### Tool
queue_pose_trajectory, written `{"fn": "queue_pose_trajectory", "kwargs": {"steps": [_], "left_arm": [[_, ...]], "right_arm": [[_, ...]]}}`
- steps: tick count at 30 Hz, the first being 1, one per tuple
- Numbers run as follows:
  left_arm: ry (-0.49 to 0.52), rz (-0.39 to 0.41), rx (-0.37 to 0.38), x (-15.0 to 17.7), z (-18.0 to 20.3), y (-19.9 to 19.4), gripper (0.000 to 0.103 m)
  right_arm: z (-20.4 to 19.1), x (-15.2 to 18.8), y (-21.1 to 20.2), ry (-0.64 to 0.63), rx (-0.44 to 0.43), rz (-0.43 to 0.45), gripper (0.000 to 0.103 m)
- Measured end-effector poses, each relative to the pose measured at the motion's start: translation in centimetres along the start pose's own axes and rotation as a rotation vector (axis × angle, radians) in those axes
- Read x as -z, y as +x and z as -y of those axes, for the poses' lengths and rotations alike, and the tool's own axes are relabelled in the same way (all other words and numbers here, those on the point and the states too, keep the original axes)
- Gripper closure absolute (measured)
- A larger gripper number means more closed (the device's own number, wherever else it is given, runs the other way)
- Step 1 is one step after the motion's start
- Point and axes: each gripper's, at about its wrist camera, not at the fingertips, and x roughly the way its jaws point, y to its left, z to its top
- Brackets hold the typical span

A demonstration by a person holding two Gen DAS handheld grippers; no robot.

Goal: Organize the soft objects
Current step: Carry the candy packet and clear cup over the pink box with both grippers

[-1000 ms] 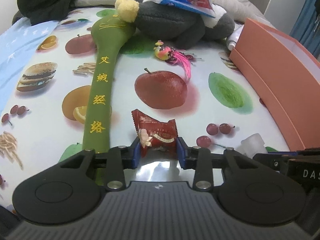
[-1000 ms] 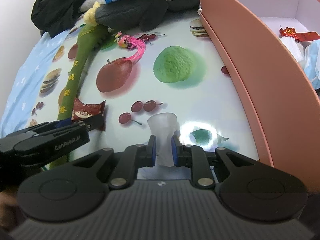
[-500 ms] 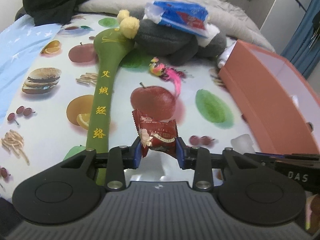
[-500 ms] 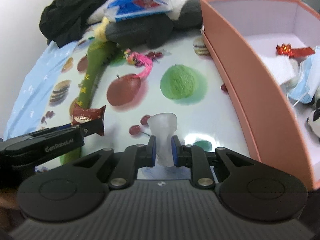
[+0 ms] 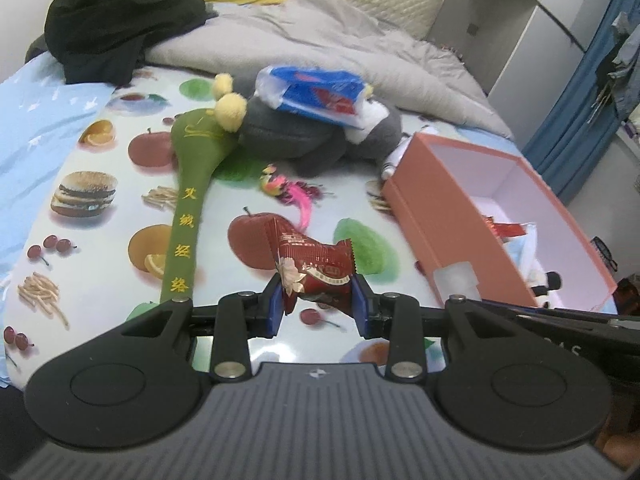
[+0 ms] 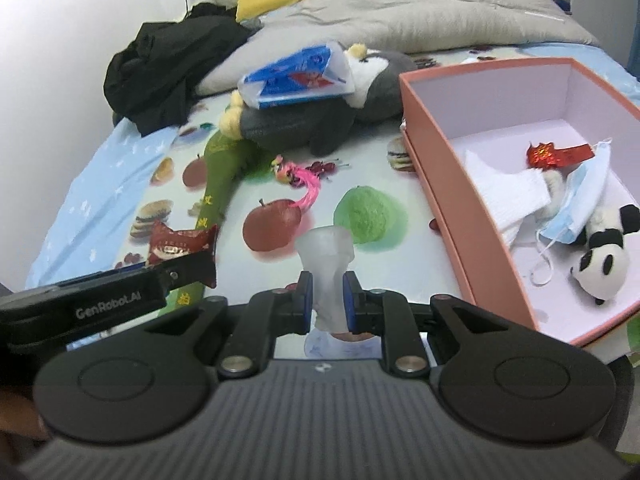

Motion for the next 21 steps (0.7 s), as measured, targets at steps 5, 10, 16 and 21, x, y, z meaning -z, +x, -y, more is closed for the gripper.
{"fn": "queue_pose_trajectory", "kwargs": {"steps": [5,10,16,21], "left_arm": [[0.023,0.015,0.028,0.1,1.2,-1.3,0.063],[0.046,0.029,0.062,0.2,2.6,-2.2,0.063],[0.074,0.029,0.122,0.1,5.0,-2.3,0.063],[0.098,-0.002,0.184,0.1,7.4,-1.5,0.063]], "right_arm": [[0.2,0.3,-1.5,0.013,0.003,0.025,0.083],[0.8,0.6,-3.4,0.031,0.021,0.059,0.083],[2.7,0.9,-6.0,0.069,0.060,0.106,0.083],[5.0,1.4,-7.7,0.125,0.105,0.129,0.083]]}}
